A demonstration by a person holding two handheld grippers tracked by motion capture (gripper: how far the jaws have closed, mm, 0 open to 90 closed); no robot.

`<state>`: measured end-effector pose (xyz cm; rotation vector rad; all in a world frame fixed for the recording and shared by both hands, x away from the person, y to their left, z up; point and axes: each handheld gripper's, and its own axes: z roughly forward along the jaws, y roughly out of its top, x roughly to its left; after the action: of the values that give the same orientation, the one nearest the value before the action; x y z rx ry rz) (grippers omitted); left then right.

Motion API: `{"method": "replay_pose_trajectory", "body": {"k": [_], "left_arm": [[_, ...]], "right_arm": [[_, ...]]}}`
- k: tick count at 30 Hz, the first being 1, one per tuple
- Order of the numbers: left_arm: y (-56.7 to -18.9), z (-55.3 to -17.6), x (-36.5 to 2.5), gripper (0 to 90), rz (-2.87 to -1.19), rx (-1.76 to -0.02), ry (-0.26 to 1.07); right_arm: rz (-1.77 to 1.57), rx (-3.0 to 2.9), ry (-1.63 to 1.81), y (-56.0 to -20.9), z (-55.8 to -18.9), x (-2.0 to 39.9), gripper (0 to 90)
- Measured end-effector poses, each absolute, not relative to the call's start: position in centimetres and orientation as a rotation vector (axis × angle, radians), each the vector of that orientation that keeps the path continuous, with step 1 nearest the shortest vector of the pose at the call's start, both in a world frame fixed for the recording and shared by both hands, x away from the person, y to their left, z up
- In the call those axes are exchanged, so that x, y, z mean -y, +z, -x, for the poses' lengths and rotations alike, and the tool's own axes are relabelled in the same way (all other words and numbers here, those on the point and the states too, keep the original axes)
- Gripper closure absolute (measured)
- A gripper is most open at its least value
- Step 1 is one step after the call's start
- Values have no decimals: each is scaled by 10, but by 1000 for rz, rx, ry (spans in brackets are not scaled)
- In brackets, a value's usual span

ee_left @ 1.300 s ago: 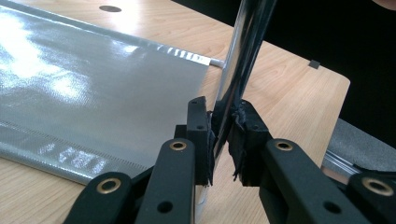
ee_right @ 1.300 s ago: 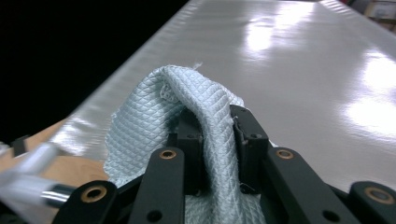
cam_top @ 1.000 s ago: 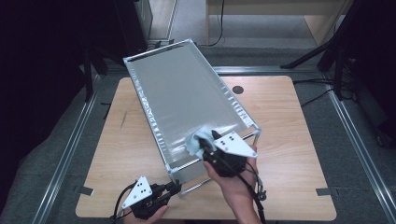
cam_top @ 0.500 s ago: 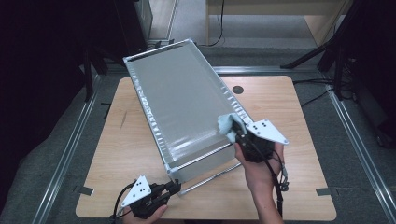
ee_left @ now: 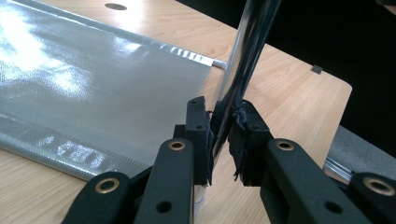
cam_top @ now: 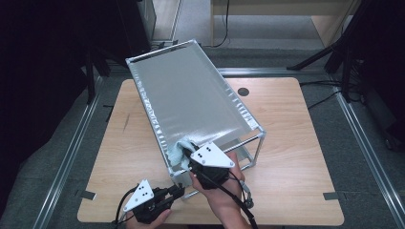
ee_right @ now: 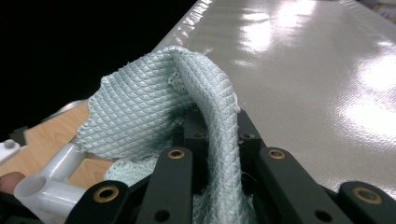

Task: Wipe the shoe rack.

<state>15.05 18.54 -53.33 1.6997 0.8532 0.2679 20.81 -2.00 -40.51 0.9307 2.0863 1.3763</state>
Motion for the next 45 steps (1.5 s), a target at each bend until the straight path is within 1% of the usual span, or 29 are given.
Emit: {"method": "replay_pose_trajectory", "body": {"k": [5,12,15,20,30,33,36,40,45], "left_arm": [[-533,-150,-185,787,-1706,-851,278],[-534,-152,-188,786,-1700,-857,282],[-534,-152,-188,786,-1702,-859,285],[-534,-151,-187,786,-1700,-866,288],[-534,-151,-186,787,-1700,-868,291],[-534,-151,-186,788,-1705,-867,293],[-534,-151,-186,789,-1704,-867,296],[-534,-151,-186,789,-1708,-863,295],[-534,-152,-187,789,-1708,-868,299]], "right_arm": [[-984,-2054,1335,-403,-219,38,799],[-1194,-1835,1235,-401,-253,107,789],[-1249,-1797,1269,-402,-256,120,791],[-1190,-1871,1266,-403,-246,97,793],[-962,-2058,1339,-406,-205,14,795],[-921,-2062,1342,-406,-201,7,794],[-964,-2085,1404,-406,-209,21,793],[-1037,-1992,1333,-404,-222,54,793],[-1201,-1838,1337,-395,-233,118,797]]}}
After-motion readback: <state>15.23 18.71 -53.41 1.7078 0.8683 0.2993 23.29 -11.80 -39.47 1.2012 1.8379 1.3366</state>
